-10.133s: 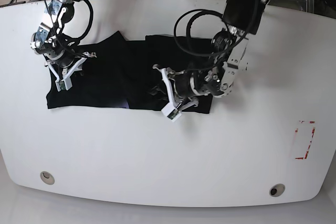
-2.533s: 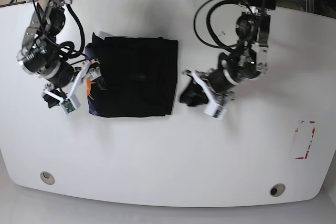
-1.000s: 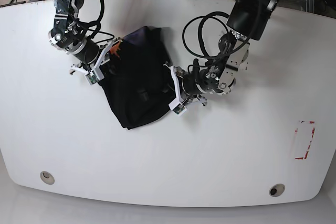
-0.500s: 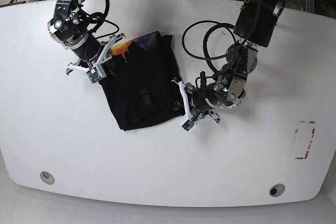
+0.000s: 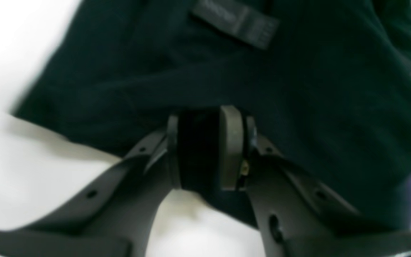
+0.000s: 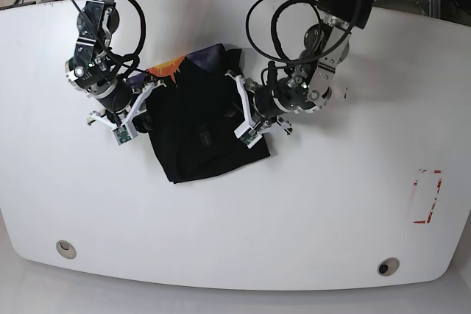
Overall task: Layout the t-shirt on the table in an organized manner, then fold the t-shirt properly
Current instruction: 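Flip the bundle over with both grippers, printed side up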
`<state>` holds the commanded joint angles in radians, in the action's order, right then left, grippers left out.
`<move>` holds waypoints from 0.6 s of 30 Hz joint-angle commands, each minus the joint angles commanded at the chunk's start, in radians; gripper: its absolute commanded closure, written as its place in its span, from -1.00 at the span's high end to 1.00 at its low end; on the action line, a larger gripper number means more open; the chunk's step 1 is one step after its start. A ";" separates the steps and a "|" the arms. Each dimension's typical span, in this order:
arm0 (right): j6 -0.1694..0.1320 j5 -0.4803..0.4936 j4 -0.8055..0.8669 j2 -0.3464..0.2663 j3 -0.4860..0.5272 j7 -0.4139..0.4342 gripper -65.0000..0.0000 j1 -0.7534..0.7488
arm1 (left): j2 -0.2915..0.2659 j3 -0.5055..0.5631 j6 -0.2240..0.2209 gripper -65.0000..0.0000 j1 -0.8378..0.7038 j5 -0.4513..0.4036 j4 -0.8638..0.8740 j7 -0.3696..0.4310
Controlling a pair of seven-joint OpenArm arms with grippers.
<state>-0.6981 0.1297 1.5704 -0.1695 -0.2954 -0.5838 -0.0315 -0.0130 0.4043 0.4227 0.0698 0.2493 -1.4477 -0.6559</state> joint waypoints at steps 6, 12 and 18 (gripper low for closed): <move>0.000 0.002 -0.015 0.006 0.000 0.003 -0.75 -0.043 | 0.015 -0.008 -0.002 -0.59 -0.035 -0.002 0.015 0.041; 0.000 0.002 0.057 0.051 0.002 0.002 -0.75 -0.114 | 0.066 -0.081 -0.003 -0.59 -0.048 0.002 0.031 0.060; 0.000 0.002 0.133 0.078 0.005 -0.002 -0.75 -0.183 | 0.101 -0.127 -0.002 -0.59 -0.072 0.003 0.021 0.060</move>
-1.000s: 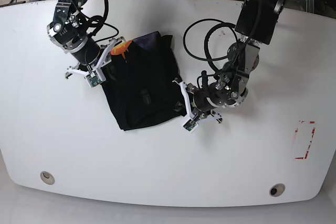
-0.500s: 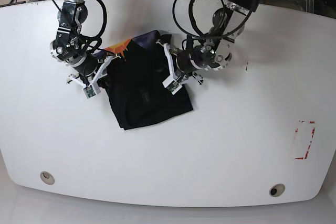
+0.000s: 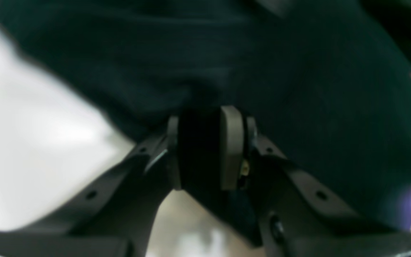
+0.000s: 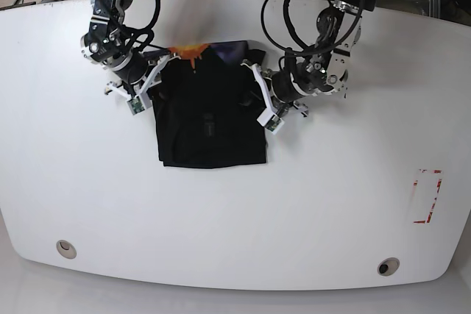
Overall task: Layout the t-shirt on the table in an organized manner, then fold the t-shirt properly
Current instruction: 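Flip the bundle over with both grippers, printed side up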
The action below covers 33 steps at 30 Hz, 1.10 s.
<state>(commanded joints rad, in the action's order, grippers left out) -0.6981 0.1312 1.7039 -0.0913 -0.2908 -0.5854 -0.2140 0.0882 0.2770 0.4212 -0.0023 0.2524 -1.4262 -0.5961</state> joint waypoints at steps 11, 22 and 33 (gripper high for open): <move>0.000 -0.003 0.218 0.020 0.034 -0.143 -0.63 0.008 | 0.066 -0.011 -0.003 -0.58 0.002 0.130 -0.149 -0.003; 0.000 -0.006 0.066 0.012 -0.002 -0.203 0.92 0.249 | 0.028 -0.115 -0.127 0.21 0.160 0.224 -0.052 -0.037; 0.000 0.002 -0.215 -0.012 -0.002 -0.160 0.86 0.387 | -0.031 -0.115 -0.127 0.21 0.282 0.226 0.187 -0.032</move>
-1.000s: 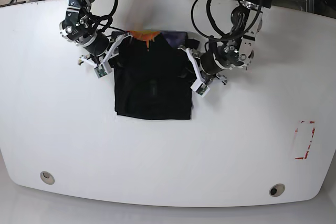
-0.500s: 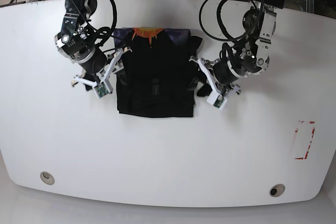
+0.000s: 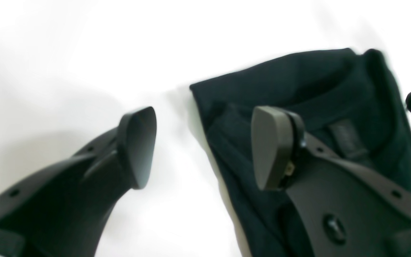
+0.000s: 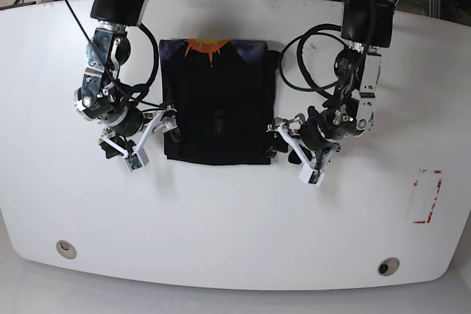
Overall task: Layout the t-shirt on the table in an organized manner, then fold the t-shirt properly
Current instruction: 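Flip the bundle over with both grippers, printed side up, then grasp the bundle's hem edge with both grippers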
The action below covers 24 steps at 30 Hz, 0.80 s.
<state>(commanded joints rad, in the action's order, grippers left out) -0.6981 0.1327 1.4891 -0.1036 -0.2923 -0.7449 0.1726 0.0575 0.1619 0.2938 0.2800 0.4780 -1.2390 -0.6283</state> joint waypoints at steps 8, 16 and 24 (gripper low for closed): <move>0.000 0.000 -0.124 0.000 0.003 0.064 0.13 0.023 | -0.048 0.005 0.035 0.18 0.012 -0.006 0.054 0.031; 0.000 0.000 -0.135 0.002 0.005 0.066 -0.52 0.020 | -0.049 0.051 0.055 -0.61 0.015 -0.005 0.123 0.034; 0.000 0.000 -0.130 0.002 0.005 0.060 -0.84 0.020 | -0.043 0.054 0.063 -0.63 0.012 -0.003 0.124 0.034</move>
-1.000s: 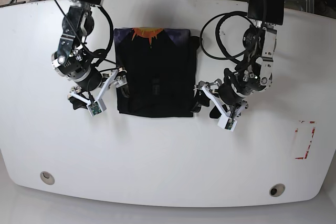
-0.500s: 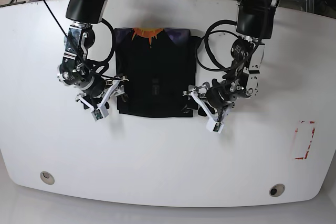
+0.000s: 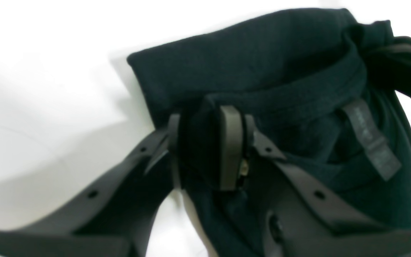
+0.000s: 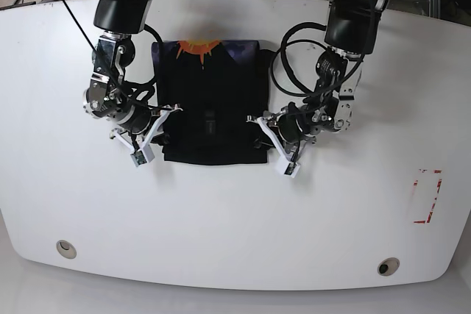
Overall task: Layout the t-shirt on the table in an organized manner, then fold the t-shirt properly
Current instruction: 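Grasp the bundle's hem edge with both grippers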
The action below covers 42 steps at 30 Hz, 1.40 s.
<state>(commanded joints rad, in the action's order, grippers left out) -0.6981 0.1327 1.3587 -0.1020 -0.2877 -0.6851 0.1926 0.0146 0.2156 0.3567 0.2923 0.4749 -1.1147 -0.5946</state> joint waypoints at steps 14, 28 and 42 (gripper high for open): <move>0.000 0.000 0.206 0.002 0.000 -0.092 -0.84 -0.021 | 0.002 0.002 0.002 -0.70 0.003 0.002 -0.123 -0.005; 0.000 0.000 0.236 0.002 0.002 -0.109 -0.84 0.009 | -0.003 0.003 0.002 -0.70 0.054 0.002 -0.124 -0.005; 0.000 0.000 0.153 0.002 0.002 -0.100 -0.83 0.072 | -0.005 0.003 0.005 -0.70 0.157 0.002 0.006 0.000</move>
<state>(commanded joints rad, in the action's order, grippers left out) -0.6981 0.1327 1.5121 -0.1005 -0.2862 -0.7848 0.2647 0.0100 0.2186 0.3613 0.4488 0.4764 -1.1086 -0.5946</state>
